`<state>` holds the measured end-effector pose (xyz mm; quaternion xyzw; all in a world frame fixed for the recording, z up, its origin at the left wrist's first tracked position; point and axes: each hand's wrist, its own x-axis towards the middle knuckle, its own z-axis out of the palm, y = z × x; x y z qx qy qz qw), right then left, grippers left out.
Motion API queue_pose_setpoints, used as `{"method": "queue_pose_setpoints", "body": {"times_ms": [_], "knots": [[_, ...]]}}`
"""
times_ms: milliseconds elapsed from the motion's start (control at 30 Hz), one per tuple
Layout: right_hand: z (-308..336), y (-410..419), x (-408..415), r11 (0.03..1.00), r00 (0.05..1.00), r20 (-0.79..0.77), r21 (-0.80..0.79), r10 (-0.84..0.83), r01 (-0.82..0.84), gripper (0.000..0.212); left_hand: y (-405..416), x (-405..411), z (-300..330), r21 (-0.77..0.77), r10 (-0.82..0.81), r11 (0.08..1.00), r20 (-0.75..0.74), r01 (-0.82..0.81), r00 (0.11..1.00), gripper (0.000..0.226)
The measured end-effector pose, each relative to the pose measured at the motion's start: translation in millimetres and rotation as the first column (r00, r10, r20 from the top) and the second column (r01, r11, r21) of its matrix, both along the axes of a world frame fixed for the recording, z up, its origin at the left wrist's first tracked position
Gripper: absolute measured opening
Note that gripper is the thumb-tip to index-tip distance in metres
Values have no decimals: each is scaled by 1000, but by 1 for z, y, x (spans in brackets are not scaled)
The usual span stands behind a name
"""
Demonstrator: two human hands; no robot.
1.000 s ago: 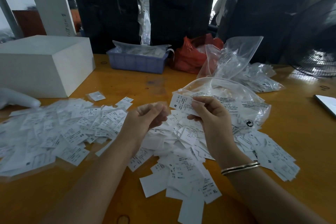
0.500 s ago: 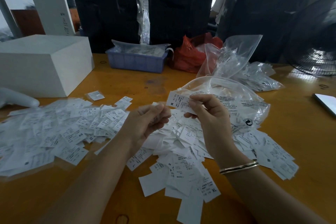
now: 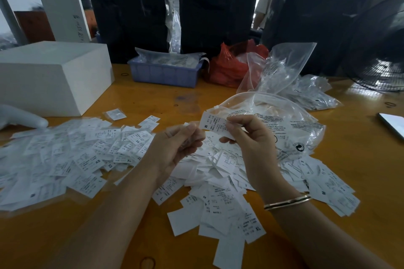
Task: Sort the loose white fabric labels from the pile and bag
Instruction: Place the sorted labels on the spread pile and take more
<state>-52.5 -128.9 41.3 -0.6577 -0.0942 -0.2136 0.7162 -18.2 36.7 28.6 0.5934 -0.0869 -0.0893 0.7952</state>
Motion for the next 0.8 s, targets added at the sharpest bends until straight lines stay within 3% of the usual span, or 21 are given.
{"method": "queue_pose_setpoints", "body": {"times_ms": [167,467,667,733,800], "knots": [[-3,-2,2,1000,1000,-1,-23,-18,18,17,-1,-1,1,-1,36,999,-13,-36,999,18],[-9,-2,6,993,998,-67,-122,-11,3,16,-1,0,0,15,58,998,21,-58,998,21],[-6,-11,8,995,996,-85,102,-13,21,26,-2,-2,-1,154,121,978,116,-138,986,25],[-7,-14,9,995,989,-114,11,-96,98,28,-5,-3,-2,185,158,964,174,-190,972,27],[-10,-9,9,984,983,-161,-169,-84,57,31,-9,-5,-2,174,173,962,209,-211,962,26]]}}
